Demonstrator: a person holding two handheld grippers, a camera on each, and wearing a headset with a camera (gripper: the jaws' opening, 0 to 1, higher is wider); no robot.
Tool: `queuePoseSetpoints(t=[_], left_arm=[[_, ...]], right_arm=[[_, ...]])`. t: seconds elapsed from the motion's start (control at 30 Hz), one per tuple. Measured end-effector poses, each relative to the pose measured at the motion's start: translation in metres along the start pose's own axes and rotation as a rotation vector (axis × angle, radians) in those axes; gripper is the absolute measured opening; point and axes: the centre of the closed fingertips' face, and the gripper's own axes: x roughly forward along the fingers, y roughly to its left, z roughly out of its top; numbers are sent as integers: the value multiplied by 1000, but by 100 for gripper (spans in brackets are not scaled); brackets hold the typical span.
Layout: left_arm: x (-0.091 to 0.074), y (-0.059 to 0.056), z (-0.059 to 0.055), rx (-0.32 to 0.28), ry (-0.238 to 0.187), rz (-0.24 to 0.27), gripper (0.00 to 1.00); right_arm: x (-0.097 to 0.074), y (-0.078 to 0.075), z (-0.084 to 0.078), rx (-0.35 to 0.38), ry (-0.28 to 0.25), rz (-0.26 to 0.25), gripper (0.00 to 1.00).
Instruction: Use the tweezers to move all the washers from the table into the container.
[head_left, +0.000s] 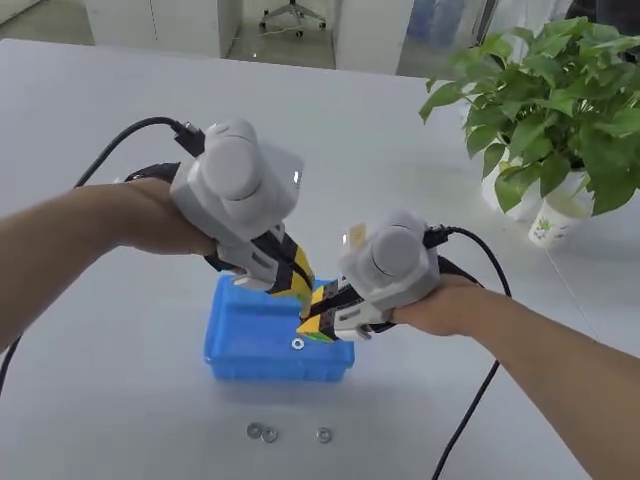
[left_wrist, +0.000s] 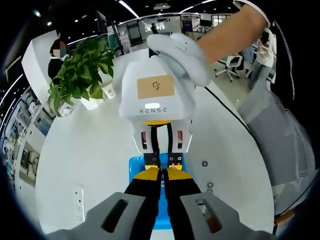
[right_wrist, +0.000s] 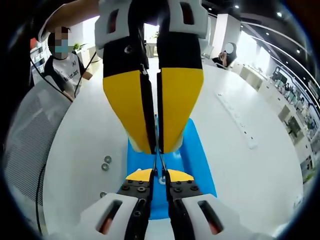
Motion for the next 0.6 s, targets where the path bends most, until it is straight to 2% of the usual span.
queuePoseSetpoints(t=[0.27, 0.6], left_arm=[[-7, -7, 12, -7, -9, -2, 6], [-5, -22, 22, -3, -19, -16, 6]], right_arm=[[-11, 8, 5, -1, -6, -12, 11], [-20, 24, 3, -7, 3, -19, 11]])
